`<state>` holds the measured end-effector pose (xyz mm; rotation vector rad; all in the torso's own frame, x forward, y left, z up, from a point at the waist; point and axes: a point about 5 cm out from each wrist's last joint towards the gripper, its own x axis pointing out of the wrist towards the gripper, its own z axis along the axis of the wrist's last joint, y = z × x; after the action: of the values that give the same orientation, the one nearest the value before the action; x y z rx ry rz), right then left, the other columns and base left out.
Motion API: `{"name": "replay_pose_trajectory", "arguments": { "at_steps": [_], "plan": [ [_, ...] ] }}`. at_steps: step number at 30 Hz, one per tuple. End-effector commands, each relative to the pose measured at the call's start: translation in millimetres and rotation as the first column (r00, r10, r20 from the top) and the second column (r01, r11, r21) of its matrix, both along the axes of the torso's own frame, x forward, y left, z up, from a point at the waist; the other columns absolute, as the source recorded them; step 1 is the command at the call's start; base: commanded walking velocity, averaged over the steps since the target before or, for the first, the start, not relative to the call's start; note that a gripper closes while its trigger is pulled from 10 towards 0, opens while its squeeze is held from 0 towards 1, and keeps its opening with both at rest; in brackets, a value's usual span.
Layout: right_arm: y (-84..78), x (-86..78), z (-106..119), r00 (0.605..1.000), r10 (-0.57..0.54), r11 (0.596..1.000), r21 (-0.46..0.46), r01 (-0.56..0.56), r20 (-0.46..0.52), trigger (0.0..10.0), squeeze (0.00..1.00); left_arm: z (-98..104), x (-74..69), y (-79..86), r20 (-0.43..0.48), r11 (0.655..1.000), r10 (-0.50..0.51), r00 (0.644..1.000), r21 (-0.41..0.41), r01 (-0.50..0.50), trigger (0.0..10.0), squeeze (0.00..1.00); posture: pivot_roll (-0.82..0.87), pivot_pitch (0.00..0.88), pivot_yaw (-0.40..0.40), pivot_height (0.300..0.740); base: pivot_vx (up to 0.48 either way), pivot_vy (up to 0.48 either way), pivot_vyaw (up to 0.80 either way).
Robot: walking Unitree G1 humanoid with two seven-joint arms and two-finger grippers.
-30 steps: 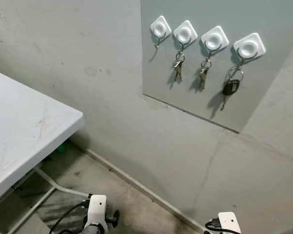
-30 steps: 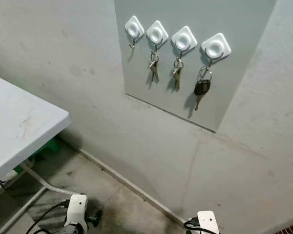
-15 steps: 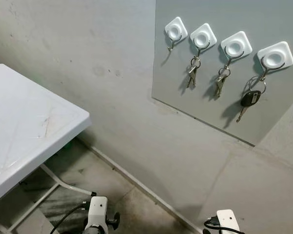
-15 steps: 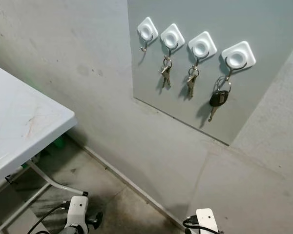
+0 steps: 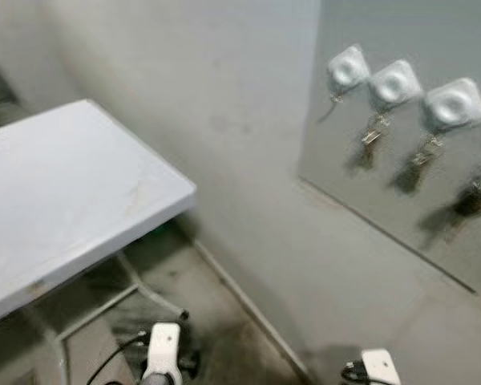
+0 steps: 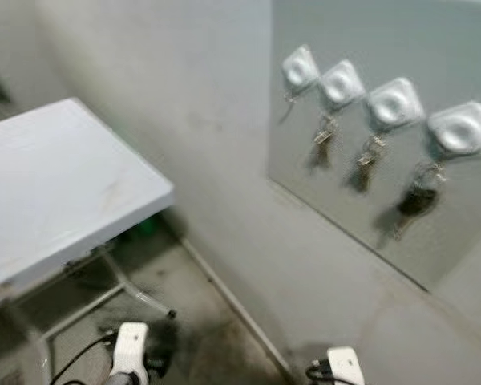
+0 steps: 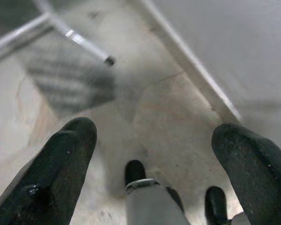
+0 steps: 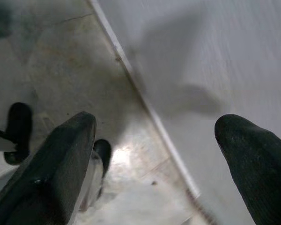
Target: Hang keys on a hook
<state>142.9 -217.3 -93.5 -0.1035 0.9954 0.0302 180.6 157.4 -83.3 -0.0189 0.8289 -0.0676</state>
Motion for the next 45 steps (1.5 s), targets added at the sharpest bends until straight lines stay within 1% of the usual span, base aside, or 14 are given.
{"name": "replay_pose_trajectory", "arguments": {
  "at_steps": [1,16,19,25,29,45],
  "plan": [
    [9.1,7.4,1.1,1.0,0.013,1.0,0.022,-0.013,0.018,10.0,0.0,-1.2,-3.4,11.4,-0.014,0.999,0.015,1.0,0.033,-0.015,10.0,0.0,-0.03,0.0,-0.009,0.74,0.0,0.0,0.8],
    [12.0,9.4,1.2,1.0,-0.01,0.999,0.035,0.009,0.023,10.0,0.0,-0.3,-1.5,12.6,-0.01,0.999,0.042,0.999,0.025,-0.042,10.0,0.0,-0.02,0.0,-0.012,0.74,0.0,0.0,0.78],
    [12.0,9.5,1.2,0.999,-0.038,0.998,0.047,0.037,0.025,10.0,0.0,-0.1,-0.8,11.2,-0.008,0.999,0.052,0.999,0.016,-0.052,10.0,0.0,-0.02,0.0,-0.012,0.74,0.0,0.0,0.0],
    [12.0,10.1,1.3,0.999,-0.04,0.998,0.048,0.039,0.024,10.0,0.0,0.0,-0.1,9.8,-0.01,0.998,0.067,0.998,0.001,-0.067,10.0,0.0,-0.02,0.0,-0.014,0.74,0.0,0.0,0.0],
    [12.2,11.2,1.8,0.999,-0.042,0.998,0.051,0.04,0.029,10.0,0.0,-0.1,0.2,9.4,-0.012,0.998,0.07,0.997,-0.001,-0.07,10.0,0.0,-0.02,0.0,-0.015,0.74,0.0,0.333,0.0],
    [11.0,10.8,1.9,0.999,-0.044,0.998,0.053,0.043,0.027,10.0,0.0,-0.3,-0.3,9.6,-0.014,0.996,0.084,0.996,-0.006,-0.084,10.0,0.0,-0.02,0.0,-0.022,0.74,0.0,0.469,0.0]
  ]
}}
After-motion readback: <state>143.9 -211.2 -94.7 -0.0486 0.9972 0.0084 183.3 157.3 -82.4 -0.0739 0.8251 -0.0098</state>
